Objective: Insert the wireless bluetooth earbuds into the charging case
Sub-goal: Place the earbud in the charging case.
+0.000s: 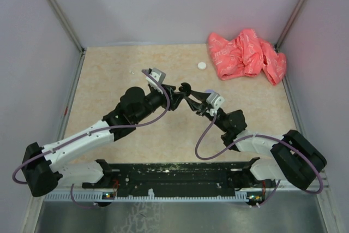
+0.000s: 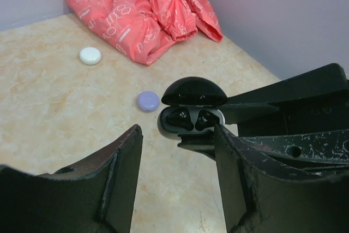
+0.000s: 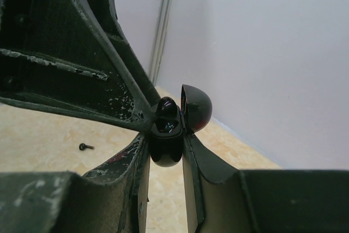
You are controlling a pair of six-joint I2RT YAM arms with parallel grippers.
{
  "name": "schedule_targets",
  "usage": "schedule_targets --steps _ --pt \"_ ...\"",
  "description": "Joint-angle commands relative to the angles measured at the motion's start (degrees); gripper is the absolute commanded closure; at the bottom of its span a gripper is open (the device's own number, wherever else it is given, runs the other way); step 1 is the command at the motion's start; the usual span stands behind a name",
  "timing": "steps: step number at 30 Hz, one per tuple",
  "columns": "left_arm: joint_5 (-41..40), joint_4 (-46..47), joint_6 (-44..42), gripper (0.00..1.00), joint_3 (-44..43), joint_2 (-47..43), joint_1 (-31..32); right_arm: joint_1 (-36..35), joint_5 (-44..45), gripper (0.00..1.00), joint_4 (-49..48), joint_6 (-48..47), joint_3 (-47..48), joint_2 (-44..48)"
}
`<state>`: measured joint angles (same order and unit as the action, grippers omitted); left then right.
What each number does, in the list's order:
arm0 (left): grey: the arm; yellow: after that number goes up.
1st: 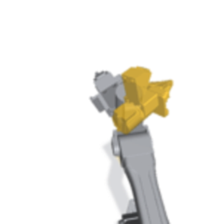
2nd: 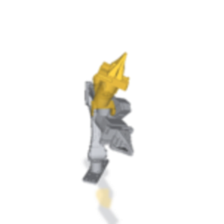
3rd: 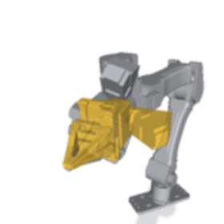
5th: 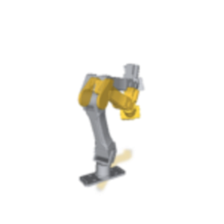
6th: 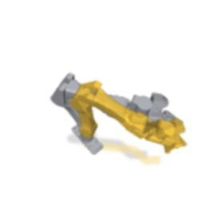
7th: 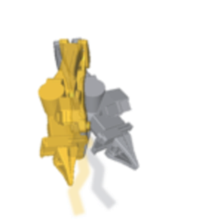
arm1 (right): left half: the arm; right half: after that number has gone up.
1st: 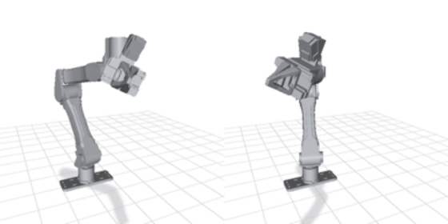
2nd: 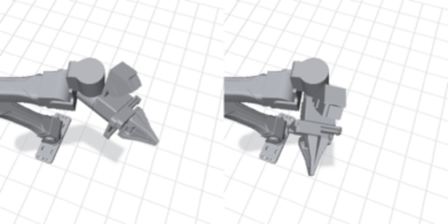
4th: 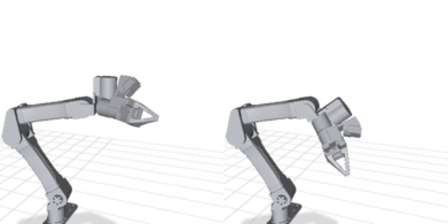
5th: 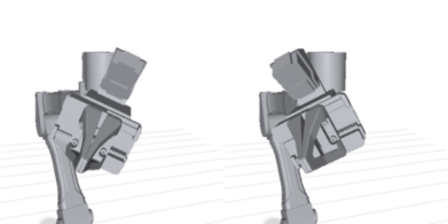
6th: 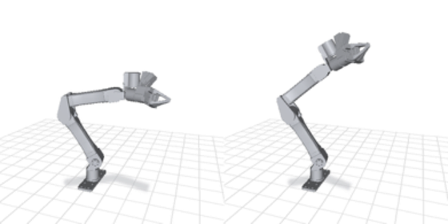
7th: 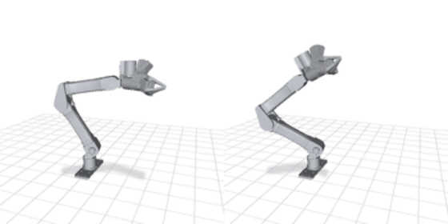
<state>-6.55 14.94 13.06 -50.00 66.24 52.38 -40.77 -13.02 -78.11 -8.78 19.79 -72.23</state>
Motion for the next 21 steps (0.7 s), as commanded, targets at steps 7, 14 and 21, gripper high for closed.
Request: schedule_targets --steps 7,14,21 --pt "-3.4 -8.1 1.9 0.34 -3.7 -3.8 0.3 -0.4 2.2 1.00 -4.8 0.8 -0.6 0.9" --pt "-5.7 -14.6 3.3 0.28 -5.2 -5.4 0.0 -0.4 2.3 1.00 -5.0 0.9 -1.5 0.9" --pt "-10.7 -24.7 6.4 0.24 -5.1 -5.5 -3.3 -0.4 2.5 1.00 -5.6 1.3 -2.9 0.9"
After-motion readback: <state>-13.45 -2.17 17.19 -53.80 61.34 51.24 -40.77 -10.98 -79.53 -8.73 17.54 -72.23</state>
